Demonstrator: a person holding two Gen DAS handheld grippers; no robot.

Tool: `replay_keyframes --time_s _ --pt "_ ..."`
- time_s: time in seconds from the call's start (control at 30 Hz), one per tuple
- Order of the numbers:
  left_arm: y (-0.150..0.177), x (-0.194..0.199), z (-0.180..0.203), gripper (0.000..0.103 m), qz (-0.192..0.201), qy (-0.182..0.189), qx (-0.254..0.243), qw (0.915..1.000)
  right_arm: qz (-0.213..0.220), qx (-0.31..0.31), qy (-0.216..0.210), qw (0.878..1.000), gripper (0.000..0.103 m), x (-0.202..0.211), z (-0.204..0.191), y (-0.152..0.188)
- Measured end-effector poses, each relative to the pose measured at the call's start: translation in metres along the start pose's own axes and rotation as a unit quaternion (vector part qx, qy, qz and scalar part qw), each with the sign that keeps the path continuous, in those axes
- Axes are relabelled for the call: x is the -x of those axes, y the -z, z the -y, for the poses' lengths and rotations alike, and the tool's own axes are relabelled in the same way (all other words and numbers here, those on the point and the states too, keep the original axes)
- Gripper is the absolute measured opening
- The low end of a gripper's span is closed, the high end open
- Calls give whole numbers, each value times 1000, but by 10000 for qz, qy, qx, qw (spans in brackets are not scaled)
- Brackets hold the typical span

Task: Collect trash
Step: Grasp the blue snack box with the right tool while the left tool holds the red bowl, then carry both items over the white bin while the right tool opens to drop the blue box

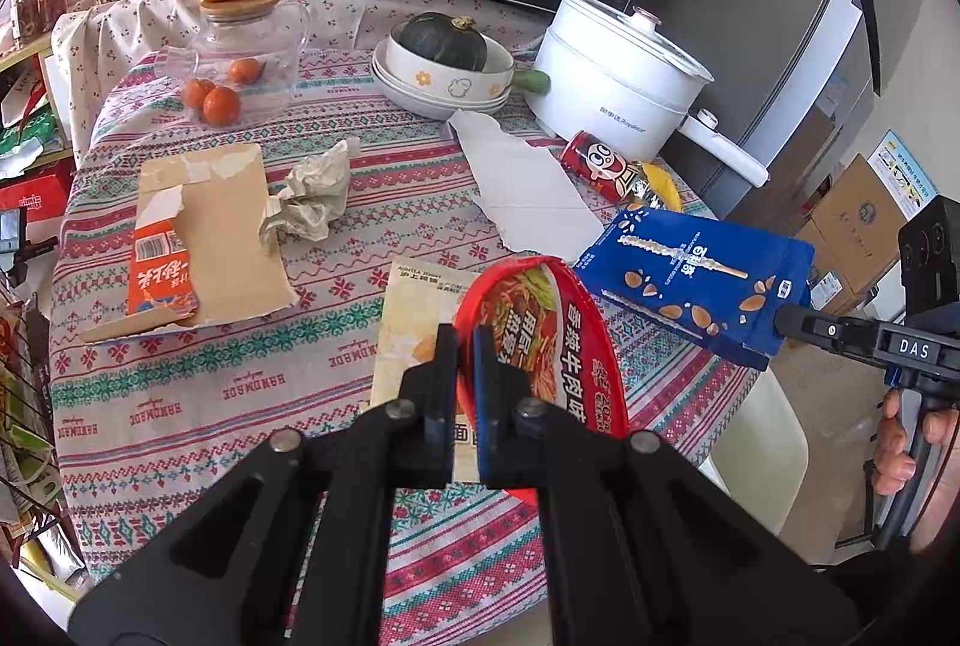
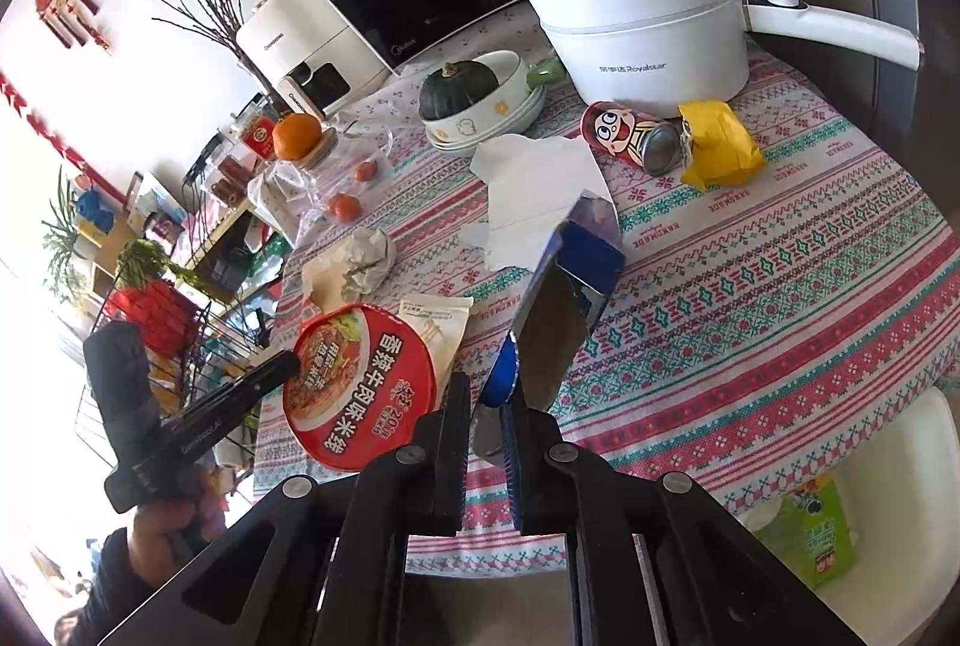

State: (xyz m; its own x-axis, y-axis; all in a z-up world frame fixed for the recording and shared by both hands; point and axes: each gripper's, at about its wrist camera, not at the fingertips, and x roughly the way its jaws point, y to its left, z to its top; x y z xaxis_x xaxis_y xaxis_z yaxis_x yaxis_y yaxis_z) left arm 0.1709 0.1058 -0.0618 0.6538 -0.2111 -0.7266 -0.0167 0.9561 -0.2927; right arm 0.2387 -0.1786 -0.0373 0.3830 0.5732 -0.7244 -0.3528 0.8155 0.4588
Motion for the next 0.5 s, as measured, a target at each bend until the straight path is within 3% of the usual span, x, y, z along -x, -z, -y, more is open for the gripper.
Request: replay_keyframes --time_s 0.1,0.3,0.5 --pt "0 0 0 6 2 -13 0 10000 -30 -2 188 9998 14 -7 2 -2" --pt "-1 6 1 6 71 36 -19 10000 46 94 416 9991 3 -5 -1 -3" --pt "-1 10 5 6 87 187 41 9998 284 -7 352 9990 3 21 1 -3"
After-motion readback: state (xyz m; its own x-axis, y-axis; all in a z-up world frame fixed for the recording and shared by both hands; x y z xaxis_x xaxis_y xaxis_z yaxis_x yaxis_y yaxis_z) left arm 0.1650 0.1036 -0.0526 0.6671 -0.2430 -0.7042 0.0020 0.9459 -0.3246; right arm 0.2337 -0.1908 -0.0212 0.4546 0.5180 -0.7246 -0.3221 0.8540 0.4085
